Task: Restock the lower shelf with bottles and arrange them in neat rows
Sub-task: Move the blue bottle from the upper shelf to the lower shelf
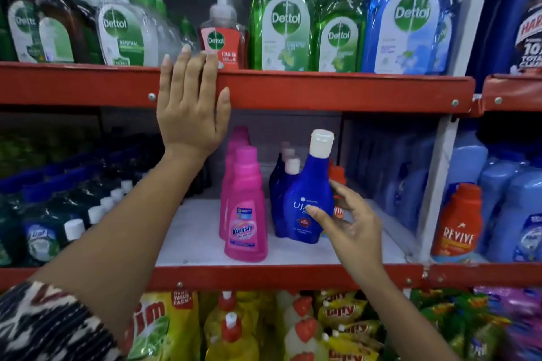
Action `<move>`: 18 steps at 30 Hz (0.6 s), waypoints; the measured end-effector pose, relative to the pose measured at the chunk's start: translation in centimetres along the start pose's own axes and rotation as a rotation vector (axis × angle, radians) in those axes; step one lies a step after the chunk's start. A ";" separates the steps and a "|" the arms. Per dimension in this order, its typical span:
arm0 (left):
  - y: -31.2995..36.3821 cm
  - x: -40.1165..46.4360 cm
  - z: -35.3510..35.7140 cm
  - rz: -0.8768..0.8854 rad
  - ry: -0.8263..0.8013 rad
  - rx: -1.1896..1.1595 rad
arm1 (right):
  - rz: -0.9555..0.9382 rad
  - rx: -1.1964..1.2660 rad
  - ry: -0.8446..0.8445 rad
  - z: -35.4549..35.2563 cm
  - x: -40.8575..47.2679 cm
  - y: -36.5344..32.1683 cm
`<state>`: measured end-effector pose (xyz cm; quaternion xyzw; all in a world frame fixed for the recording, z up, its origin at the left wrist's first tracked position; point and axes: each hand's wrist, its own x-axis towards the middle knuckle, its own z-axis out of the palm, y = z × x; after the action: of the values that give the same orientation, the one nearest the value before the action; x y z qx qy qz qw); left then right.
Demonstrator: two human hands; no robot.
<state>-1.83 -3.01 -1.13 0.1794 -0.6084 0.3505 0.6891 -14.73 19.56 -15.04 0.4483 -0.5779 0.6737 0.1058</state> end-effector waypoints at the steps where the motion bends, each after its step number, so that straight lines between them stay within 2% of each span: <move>1: 0.0 0.0 0.1 0.004 0.010 0.002 | 0.014 -0.020 0.000 0.2 -0.3 0.9; 8: -0.3 0.1 0.4 0.028 0.057 0.022 | 0.062 -0.185 -0.024 1.7 -0.6 4.9; 18: -0.2 0.1 0.7 0.029 0.083 0.032 | 0.123 -0.221 -0.073 2.5 -0.7 7.6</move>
<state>-2.14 -3.59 -0.82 0.1669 -0.5763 0.3774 0.7054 -18.14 15.29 -20.88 0.4217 -0.6786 0.5943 0.0919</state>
